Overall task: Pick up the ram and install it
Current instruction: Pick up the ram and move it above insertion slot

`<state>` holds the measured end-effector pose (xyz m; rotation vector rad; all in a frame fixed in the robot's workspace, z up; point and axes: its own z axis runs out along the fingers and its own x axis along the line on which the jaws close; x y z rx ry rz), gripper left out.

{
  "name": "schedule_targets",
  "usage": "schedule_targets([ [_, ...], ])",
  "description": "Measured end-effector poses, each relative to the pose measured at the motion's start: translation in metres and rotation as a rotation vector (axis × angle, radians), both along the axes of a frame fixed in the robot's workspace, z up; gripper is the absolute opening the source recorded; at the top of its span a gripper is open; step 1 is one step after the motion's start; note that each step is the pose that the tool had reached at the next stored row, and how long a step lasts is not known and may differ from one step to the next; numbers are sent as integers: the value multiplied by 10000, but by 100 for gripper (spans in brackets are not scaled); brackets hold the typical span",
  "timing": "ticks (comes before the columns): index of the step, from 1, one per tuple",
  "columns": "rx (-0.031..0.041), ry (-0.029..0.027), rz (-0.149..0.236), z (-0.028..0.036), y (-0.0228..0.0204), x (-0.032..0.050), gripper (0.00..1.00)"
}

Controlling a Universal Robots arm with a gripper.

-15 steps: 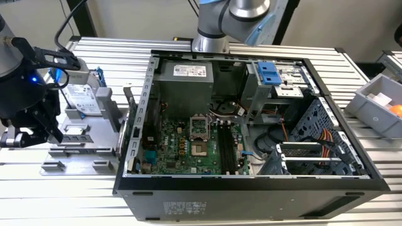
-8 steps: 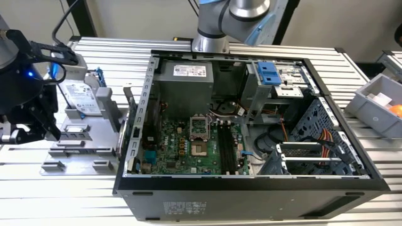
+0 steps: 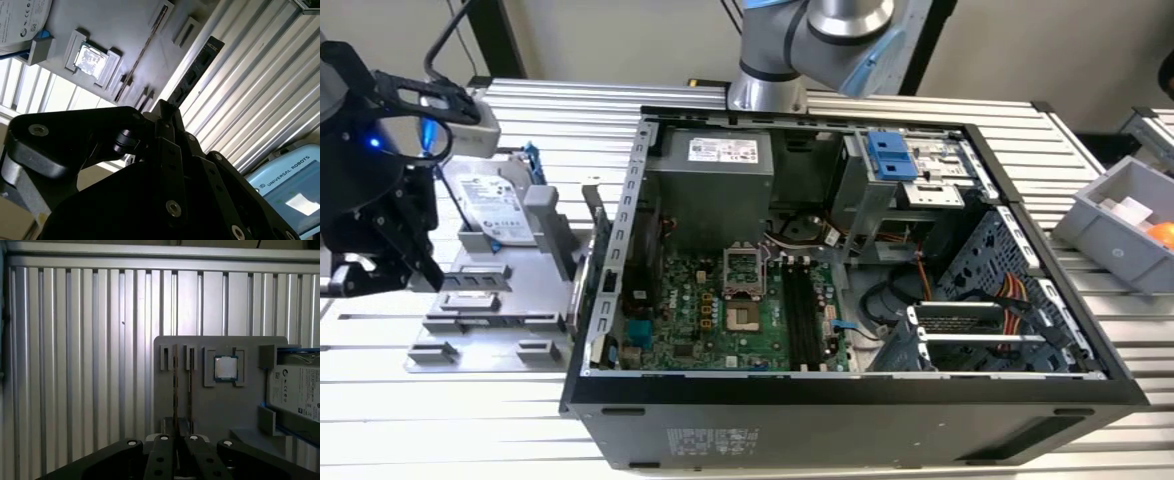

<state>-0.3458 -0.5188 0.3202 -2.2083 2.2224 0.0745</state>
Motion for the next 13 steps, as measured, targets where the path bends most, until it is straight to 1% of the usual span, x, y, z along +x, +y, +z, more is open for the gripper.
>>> schedule_targets([
  [5, 0, 0, 0, 74, 0, 0, 0],
  [13, 1, -1, 0, 173, 0, 0, 0],
])
